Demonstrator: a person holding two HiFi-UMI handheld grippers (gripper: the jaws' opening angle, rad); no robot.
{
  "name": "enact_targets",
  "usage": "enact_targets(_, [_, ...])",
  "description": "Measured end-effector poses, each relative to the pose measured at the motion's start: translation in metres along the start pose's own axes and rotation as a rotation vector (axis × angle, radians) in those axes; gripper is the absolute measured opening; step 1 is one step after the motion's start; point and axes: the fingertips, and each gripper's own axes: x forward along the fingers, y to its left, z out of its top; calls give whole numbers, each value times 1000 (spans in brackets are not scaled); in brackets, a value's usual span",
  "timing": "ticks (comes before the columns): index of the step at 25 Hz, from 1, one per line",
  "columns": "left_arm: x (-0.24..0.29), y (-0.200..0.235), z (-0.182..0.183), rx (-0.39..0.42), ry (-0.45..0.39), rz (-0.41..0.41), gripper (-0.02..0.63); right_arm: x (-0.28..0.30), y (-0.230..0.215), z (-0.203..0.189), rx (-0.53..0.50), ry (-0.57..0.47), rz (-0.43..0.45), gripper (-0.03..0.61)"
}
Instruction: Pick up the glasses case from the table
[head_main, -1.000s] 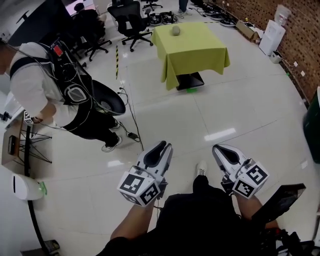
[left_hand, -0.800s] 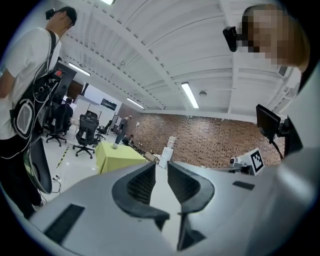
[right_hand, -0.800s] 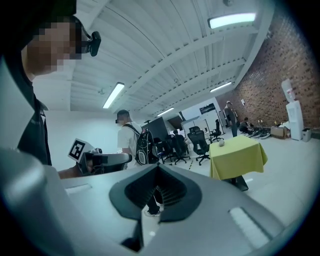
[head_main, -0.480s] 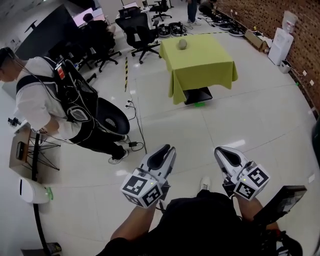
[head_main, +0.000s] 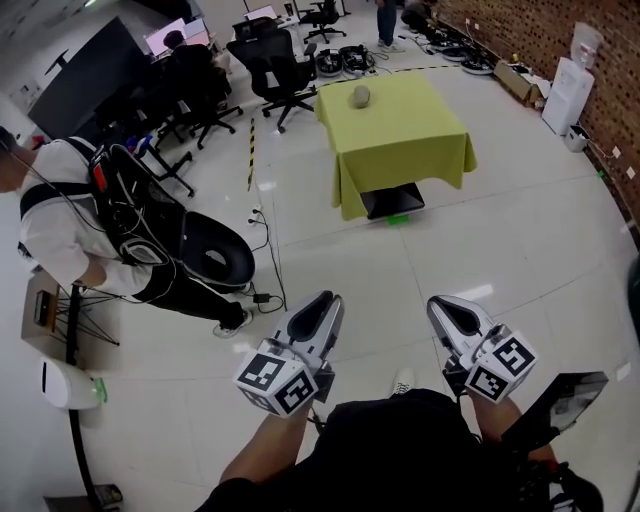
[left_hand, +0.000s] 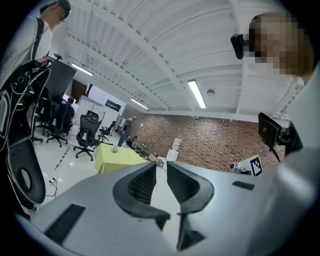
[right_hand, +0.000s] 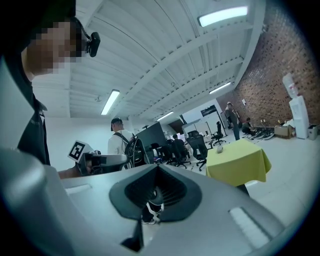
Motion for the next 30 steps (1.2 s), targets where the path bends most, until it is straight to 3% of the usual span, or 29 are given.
enact_targets(13, [87,-4,4,61,-1,69,72,4,-88,18,18,-5,51,2])
enact_targets(30, [128,2,6,57,34,65,69,1,-129,19,49,1,20,2])
